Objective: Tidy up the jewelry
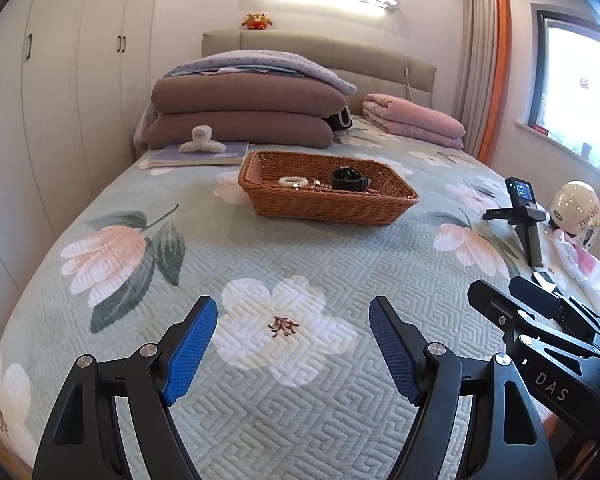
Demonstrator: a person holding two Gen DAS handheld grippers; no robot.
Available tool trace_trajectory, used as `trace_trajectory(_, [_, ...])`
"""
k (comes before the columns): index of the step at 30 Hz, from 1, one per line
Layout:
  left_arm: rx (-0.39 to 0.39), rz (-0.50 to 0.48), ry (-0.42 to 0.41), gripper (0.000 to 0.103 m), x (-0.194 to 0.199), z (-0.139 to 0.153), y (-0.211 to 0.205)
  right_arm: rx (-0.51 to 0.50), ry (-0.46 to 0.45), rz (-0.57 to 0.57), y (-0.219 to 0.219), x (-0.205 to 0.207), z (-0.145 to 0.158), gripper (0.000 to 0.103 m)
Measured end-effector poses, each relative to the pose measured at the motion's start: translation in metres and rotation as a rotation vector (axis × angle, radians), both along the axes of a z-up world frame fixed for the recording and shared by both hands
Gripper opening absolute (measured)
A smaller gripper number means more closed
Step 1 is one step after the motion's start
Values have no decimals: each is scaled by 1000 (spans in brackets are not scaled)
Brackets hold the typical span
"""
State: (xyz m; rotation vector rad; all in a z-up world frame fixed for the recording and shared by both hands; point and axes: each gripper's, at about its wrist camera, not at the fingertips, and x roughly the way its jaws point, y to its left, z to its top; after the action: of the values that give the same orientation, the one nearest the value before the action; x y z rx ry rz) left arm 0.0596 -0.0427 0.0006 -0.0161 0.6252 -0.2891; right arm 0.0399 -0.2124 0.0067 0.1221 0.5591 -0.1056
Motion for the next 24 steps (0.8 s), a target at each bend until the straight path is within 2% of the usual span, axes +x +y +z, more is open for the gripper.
trace_trajectory(10, [-11,-27,24,79,6,-6,0,-2,21,2,-1,5,-8,67])
trace_trajectory(24, [6,-28,7,79,7,-3,4,-16,31,8,5,7,-8,67])
